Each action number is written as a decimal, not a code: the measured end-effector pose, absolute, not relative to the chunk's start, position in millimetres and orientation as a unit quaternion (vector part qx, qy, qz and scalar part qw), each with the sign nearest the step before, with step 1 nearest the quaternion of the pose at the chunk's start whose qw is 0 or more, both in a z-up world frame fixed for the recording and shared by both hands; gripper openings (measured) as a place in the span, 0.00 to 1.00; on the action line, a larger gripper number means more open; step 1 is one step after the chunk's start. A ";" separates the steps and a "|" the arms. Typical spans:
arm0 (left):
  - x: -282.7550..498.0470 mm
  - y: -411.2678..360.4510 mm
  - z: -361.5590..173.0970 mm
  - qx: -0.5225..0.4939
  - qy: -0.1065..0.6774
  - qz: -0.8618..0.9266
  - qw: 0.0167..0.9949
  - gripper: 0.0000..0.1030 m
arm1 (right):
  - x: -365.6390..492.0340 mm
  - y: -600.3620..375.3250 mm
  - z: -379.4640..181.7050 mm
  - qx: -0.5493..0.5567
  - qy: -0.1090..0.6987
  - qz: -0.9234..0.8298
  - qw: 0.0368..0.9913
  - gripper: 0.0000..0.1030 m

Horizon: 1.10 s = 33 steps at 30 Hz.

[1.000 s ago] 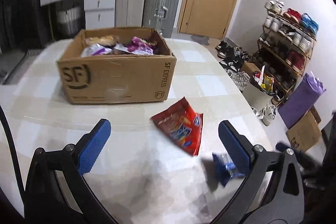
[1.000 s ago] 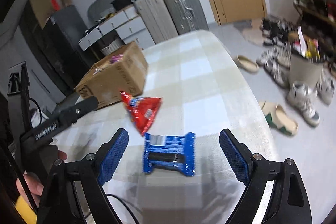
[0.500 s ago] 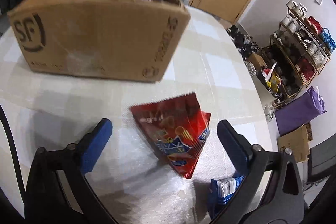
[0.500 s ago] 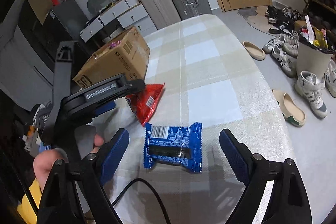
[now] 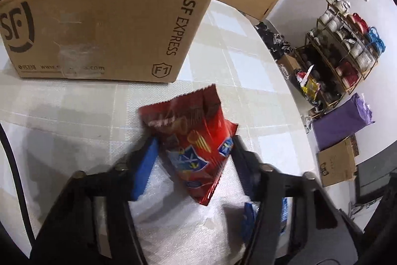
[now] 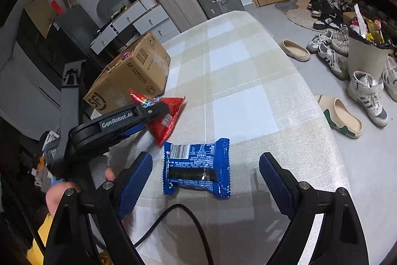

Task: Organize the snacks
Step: 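Grasp the red chip bag with the left tool while the right tool grasps the blue pack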

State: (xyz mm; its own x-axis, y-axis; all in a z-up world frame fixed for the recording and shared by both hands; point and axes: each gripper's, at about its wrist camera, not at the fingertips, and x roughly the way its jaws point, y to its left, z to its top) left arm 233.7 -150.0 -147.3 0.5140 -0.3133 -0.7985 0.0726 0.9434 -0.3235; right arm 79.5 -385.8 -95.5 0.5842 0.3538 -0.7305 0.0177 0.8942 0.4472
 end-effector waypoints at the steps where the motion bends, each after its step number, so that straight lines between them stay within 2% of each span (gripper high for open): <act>1: 234.4 -151.1 -147.7 -0.125 0.479 -0.114 0.861 0.42 | 79.7 -386.8 -96.9 0.211 0.447 0.095 0.864 0.87; 10: 237.8 -158.4 -145.7 -0.119 0.485 -0.130 0.857 0.35 | 88.2 -379.0 -110.0 0.194 0.464 0.095 0.859 0.87; 26: 215.6 -137.6 -133.4 -0.134 0.476 -0.135 0.859 0.34 | 100.0 -323.7 -124.5 0.066 0.478 0.078 0.873 0.87; 33: 188.9 -113.4 -118.0 -0.130 0.457 -0.139 0.869 0.34 | 103.2 -319.2 -126.3 0.057 0.480 0.073 0.872 0.85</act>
